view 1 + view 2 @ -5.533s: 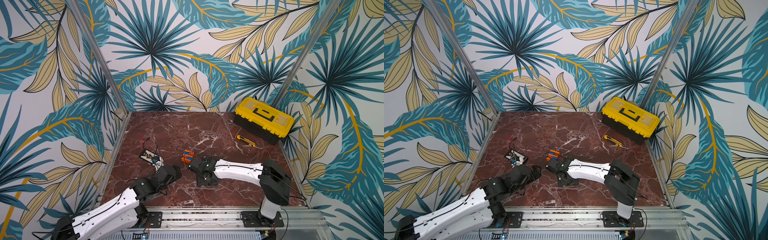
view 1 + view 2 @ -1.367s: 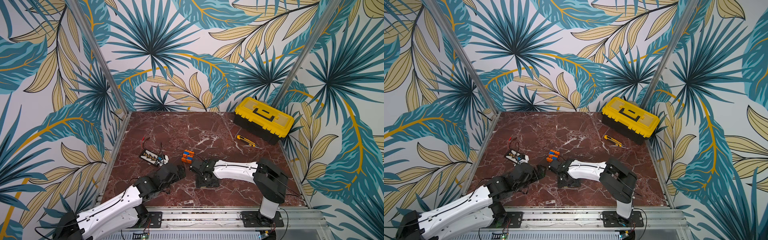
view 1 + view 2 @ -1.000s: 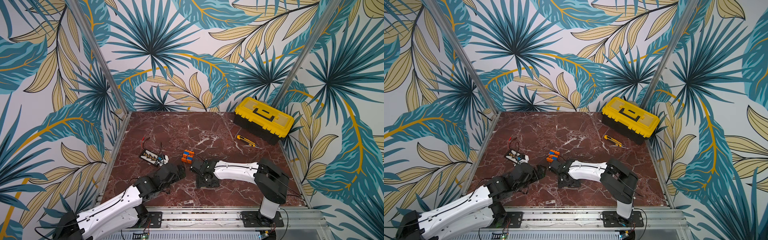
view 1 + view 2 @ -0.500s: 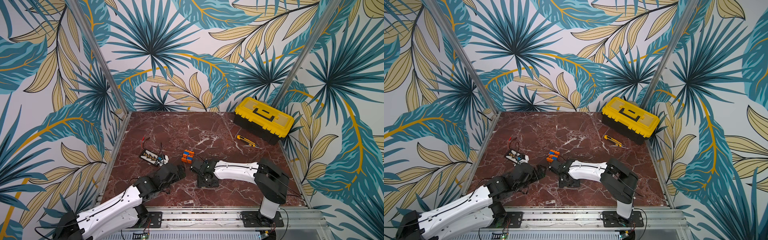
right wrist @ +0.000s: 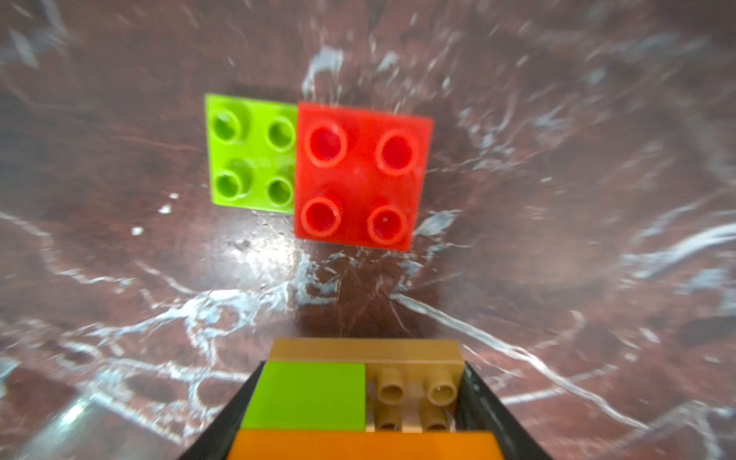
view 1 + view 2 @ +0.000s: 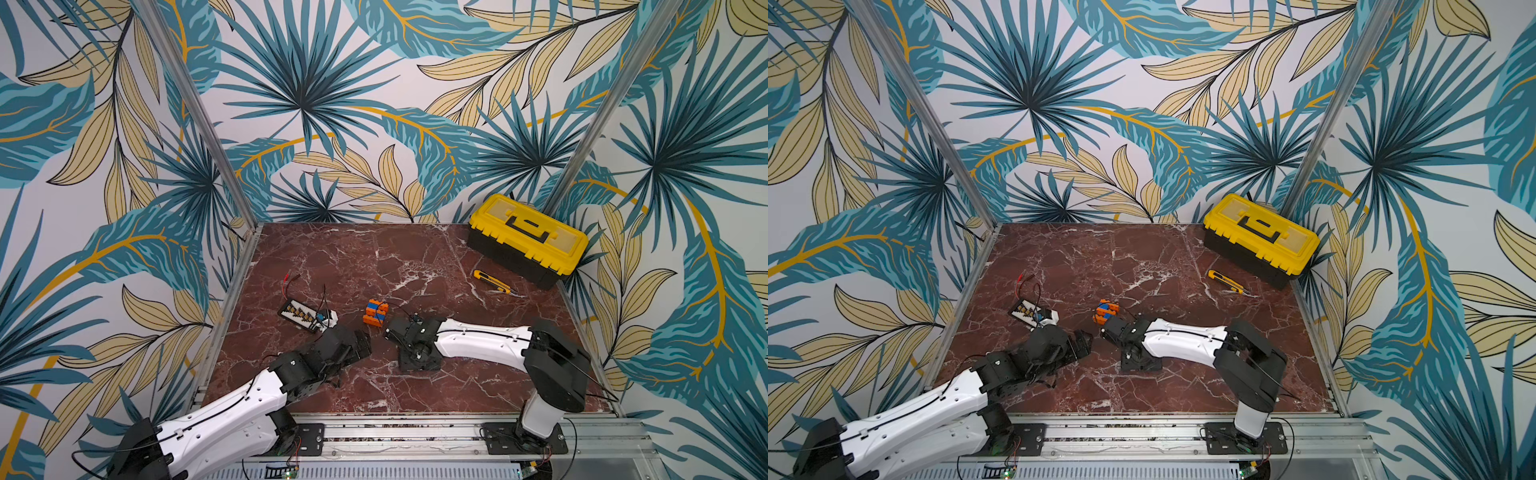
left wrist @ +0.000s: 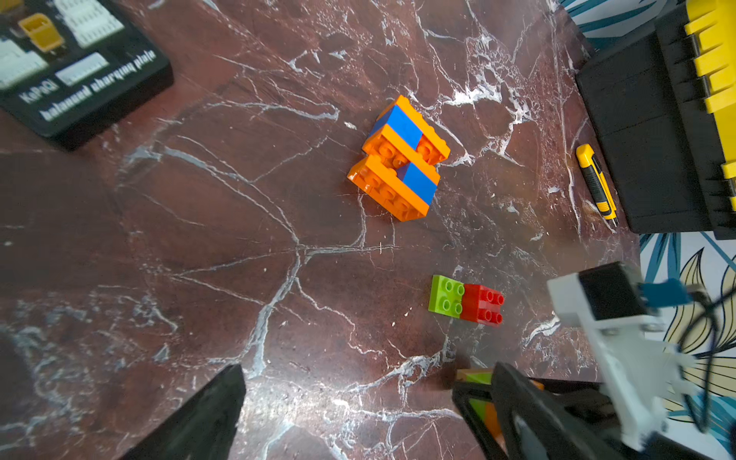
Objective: Assemble the number 5 with lego
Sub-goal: Pick up the lego brick from the center of the board, then assemble the lego brick with the lego brick.
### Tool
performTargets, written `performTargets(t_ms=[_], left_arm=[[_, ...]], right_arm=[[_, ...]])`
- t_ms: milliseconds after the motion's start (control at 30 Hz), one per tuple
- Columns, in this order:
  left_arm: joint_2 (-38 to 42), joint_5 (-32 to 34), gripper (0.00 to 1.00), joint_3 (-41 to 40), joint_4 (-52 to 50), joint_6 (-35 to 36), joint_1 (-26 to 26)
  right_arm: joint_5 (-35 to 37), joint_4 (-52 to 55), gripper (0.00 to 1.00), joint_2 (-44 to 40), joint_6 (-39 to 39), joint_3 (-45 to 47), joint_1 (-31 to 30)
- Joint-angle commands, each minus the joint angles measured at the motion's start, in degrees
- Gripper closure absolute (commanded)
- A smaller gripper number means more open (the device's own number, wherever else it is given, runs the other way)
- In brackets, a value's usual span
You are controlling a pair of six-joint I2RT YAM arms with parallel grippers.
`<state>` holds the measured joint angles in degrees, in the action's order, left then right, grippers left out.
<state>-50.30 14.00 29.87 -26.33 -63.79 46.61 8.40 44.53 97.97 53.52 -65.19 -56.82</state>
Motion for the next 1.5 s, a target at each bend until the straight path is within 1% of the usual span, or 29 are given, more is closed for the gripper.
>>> performTargets(t_ms=[0,167,300,400,467,600,867,1000,1467], left_arm=[[-0.16,-0.82,0.00,-0.08,1.83,1.81,-1.45],[-3.28,-5.08,0.01,0.33,6.84,4.35,-3.98],[-7.60,-8.32,0.00,1.56,9.19,5.24,-5.57],[-8.76,-10.05,0.01,1.50,10.23,5.04,-6.67],[-8.67,-9.79,0.00,1.26,11.88,5.12,-7.11],[-8.59,-10.31,0.00,0.82,11.74,5.09,-8.43],[-6.45,-9.77,0.00,-1.03,12.11,4.28,-8.58],[-6.82,-10.04,0.00,-0.96,12.52,4.34,-8.68],[-6.47,-9.60,0.00,-1.51,12.17,4.03,-8.64]], right_arm=[[2.96,4.42,0.41,-3.55,-2.39,-2.63,2.00],[2.02,4.61,0.41,-3.14,-5.10,-5.35,6.22],[0.21,4.09,0.41,0.77,-6.19,-8.53,7.51],[-2.33,5.18,0.41,5.27,-6.24,-11.87,7.57],[-3.38,4.78,0.40,7.03,-5.79,-12.38,7.55],[-2.68,5.48,0.41,8.53,-5.70,-13.60,7.54],[-2.21,5.39,0.40,10.13,-4.01,-13.87,7.49],[-2.29,5.22,0.40,10.56,-2.77,-14.51,7.31],[-2.83,6.42,0.40,13.02,-3.07,-16.13,7.01]])
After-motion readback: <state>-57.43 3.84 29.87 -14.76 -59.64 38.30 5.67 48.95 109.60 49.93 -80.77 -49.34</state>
